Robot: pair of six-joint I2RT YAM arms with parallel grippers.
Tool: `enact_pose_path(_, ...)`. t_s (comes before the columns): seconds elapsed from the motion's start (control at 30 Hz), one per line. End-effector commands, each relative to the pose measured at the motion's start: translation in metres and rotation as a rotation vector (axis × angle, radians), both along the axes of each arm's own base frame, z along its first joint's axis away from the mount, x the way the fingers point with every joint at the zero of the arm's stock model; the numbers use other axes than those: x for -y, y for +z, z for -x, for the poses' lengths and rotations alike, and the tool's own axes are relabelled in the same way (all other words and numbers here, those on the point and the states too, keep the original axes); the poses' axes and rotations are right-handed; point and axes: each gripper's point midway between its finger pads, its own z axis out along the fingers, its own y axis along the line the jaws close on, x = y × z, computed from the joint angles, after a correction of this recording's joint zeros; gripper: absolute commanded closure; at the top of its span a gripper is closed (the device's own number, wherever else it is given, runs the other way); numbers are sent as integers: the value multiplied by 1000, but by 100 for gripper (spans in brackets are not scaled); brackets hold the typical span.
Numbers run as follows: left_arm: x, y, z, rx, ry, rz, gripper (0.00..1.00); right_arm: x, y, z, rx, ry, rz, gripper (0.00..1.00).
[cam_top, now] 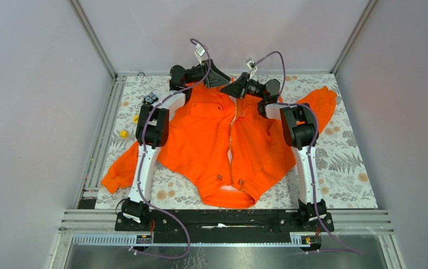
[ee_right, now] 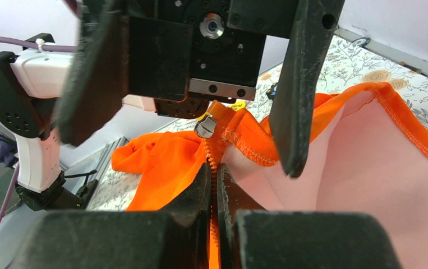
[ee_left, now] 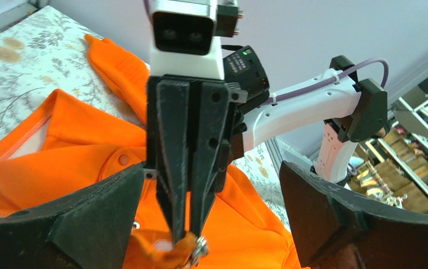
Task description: Zip up the jacket
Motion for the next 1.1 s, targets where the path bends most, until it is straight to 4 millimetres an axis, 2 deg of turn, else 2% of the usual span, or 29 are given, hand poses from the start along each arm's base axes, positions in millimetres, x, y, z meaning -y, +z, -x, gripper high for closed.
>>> enact_pose_path(0.0, 8, 15, 4, 110, -25, -3, 3, -2, 37, 12, 135, 28, -31, 100)
enact_pose_path(0.13, -1, 6, 4, 90, -28, -28, 16, -1, 39, 10, 143, 9, -36, 100)
enact_pose_path(0.37, -35, 6, 0, 72, 18, -12, 29, 5, 41, 7, 153, -33, -38, 100)
enact_pose_path(0.83, -42, 7, 7, 68, 8, 7, 50, 13, 39, 0, 150, -106, -39, 100)
enact_pose_path(0.87, -42, 8, 6, 70, 13, 11, 49, 13, 40, 0, 150, -105, -41, 100)
enact_pose_path(0.9, -42, 10, 3, 73, 23, 19, 43, 13, 41, 0, 150, -100, -44, 100)
enact_pose_path(0.97, -38, 19, -8, 77, 58, 43, 19, 13, 42, 2, 151, -87, -55, 100)
enact_pose_path(1.0, -33, 22, -12, 75, 66, 48, 10, 12, 43, 3, 152, -81, -58, 100)
enact_pose_path(1.07, -19, 20, -12, 75, 41, 33, 4, 12, 44, 4, 150, -74, -62, 100)
